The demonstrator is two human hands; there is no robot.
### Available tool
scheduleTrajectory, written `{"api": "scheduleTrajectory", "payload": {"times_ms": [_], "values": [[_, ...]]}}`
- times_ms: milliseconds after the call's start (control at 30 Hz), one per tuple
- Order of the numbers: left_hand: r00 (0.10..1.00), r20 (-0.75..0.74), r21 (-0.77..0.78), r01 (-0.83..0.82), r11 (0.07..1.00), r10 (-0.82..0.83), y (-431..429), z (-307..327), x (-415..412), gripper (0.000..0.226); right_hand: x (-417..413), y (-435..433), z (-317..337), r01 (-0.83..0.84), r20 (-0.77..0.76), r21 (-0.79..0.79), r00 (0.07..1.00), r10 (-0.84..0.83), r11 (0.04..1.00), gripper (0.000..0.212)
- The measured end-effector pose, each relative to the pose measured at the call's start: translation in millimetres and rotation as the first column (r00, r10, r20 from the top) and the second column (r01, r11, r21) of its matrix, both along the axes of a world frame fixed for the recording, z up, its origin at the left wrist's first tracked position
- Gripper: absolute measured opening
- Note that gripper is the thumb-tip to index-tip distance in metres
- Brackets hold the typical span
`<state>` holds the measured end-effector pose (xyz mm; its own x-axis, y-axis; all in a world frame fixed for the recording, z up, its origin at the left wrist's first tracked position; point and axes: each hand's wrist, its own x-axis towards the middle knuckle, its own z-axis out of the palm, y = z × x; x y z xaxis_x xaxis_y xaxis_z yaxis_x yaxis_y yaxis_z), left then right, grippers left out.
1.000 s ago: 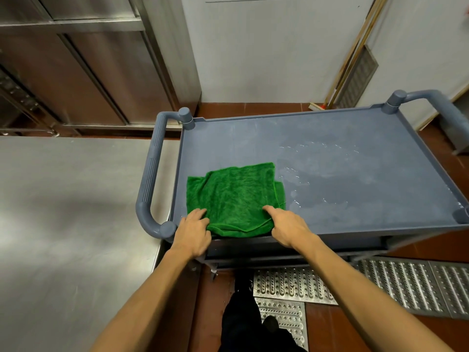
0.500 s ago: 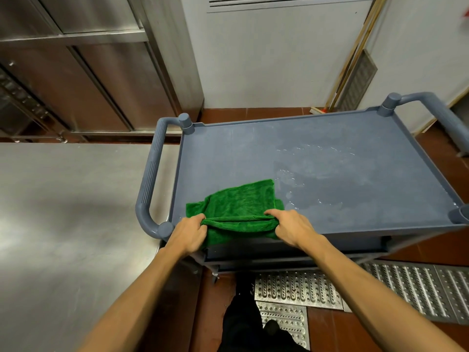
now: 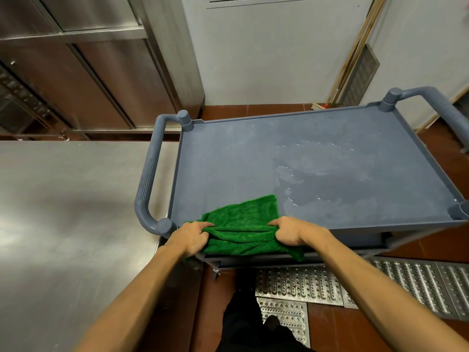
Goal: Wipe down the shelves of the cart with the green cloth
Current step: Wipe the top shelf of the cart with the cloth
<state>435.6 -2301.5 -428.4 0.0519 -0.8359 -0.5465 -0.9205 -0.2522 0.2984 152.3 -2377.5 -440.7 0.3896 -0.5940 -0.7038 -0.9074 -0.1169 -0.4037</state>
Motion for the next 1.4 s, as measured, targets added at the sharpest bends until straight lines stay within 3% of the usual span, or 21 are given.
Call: {"api": "scheduleTrajectory", "payload": {"times_ms": [200,433,600,700,833,1033,1300,1400], "values": [[0.998,-0.04,-0.009,-0.038,0.999,0.038,-9,9,4,0.038,-2,-11,13,0.024,0.056,0.05,0.998,-0.027,0.998,0.049],[0.998,-0.052,-0.152,-0.034,0.988,0.026,-61,56,7,0.048,-13,-48,75,0.096,0.16,0.025,0.982,-0.098,0.995,0.039],[0.998,-0.065,-0.236,-0.024,0.971,0.009,-113,86,4,0.044,-25,-94,116,0.129,0.217,-0.11,0.971,-0.103,0.986,0.034],[0.998,-0.056,-0.279,0.003,0.96,-0.019,-150,98,-4,0.026,-34,-129,133,0.154,0.211,-0.147,0.97,-0.121,0.977,0.024],[0.997,-0.047,-0.329,0.04,0.943,-0.059,-200,110,-14,0.019,-43,-175,140,0.224,0.231,-0.237,0.958,-0.169,0.946,0.019],[0.98,-0.043,-0.466,0.153,0.872,-0.195,-288,137,-27,0.027,-67,-245,159,0.347,0.243,-0.414,0.933,-0.265,0.842,0.018],[0.942,0.098,-0.639,0.307,0.705,-0.321,-411,179,-56,0.041,-95,-341,192,0.39,0.233,-0.765,0.91,-0.344,0.512,0.028],[0.929,0.104,-0.639,0.336,0.692,-0.356,-429,164,-68,0.041,-106,-351,178,0.391,0.229,-0.801,0.9,-0.372,0.453,0.03]]}}
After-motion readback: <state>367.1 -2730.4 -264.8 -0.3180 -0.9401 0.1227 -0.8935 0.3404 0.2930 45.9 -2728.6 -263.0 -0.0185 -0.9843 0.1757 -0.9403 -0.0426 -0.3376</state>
